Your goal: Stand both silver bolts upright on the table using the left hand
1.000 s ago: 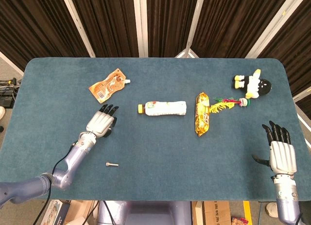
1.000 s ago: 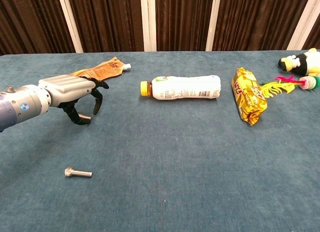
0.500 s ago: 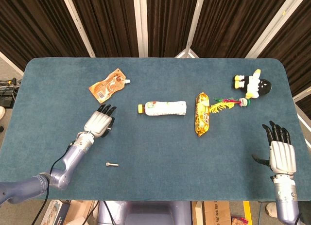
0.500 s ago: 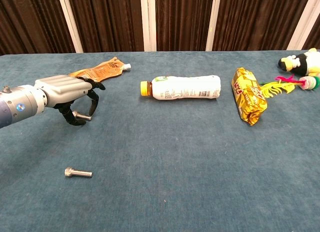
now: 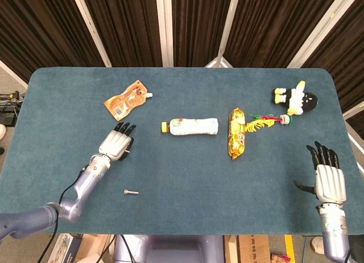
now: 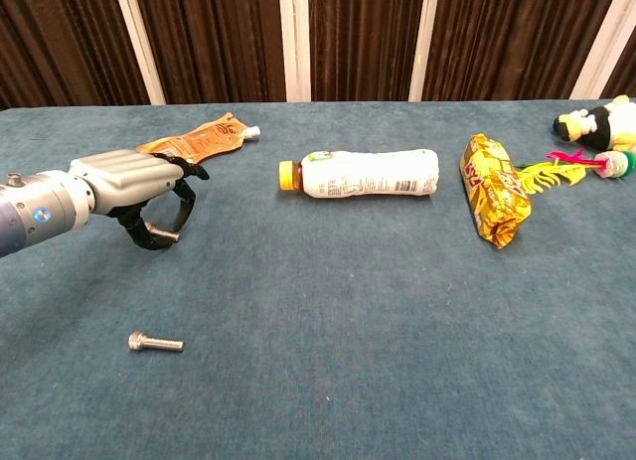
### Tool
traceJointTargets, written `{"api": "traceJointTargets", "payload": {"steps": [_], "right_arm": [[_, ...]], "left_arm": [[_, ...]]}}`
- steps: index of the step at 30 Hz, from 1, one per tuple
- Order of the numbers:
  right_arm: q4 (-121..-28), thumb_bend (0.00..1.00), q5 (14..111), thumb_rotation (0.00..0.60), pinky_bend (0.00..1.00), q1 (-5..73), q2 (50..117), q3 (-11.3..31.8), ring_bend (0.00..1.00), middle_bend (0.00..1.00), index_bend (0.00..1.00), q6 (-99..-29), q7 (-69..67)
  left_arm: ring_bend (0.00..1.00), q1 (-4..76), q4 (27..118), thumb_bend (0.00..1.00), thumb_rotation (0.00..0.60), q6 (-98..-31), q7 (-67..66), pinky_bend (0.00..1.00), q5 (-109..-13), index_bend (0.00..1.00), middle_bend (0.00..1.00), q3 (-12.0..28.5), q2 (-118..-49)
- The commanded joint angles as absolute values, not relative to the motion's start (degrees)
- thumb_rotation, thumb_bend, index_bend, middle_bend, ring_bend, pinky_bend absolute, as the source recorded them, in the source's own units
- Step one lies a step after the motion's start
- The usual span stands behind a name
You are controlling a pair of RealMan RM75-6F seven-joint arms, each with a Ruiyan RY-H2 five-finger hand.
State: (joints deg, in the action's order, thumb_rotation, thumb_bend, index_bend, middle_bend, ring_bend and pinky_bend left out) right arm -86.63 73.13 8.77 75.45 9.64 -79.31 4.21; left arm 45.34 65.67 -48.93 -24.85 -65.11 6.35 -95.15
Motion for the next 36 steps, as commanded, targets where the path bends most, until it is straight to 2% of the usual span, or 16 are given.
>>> {"api": "traceJointTargets", "payload": {"steps": [1, 14, 22, 36], "right_arm": [[-86.59, 0.07, 73.09, 0.6, 0.0, 8.75, 75.48, 9.66, 0.02, 0.07, 0.14, -79.35, 4.19], [-86.79, 0.07, 72.97, 0.6, 0.0, 8.68, 75.35, 9.72, 0.02, 0.07, 0.14, -79.32, 4.02], [-86.8, 0.07, 72.92, 0.6, 0.0, 8.74, 75.38, 9.7, 0.02, 0.07, 0.14, -79.12, 4.02], [-86.89, 0.07, 72.68, 0.6, 0.0, 8.7, 75.29, 9.85, 0.02, 0.07, 0.14, -79.05, 3.72]], "left_arm": [[0.0, 45.32, 65.83, 0.46, 0.6, -49.05, -24.98, 0.0, -65.05, 0.56, 0.05, 6.43, -95.15], [0.0, 45.28, 66.46, 0.46, 0.6, -48.78, -26.44, 0.0, -63.95, 0.51, 0.05, 6.47, -94.95], [0.0, 45.47, 67.07, 0.47, 0.6, -49.0, -26.9, 0.0, -64.15, 0.55, 0.05, 6.5, -95.0], [0.0, 45.44, 67.4, 0.48, 0.6, -48.93, -27.95, 0.0, -63.31, 0.57, 0.05, 6.46, -94.98]]}}
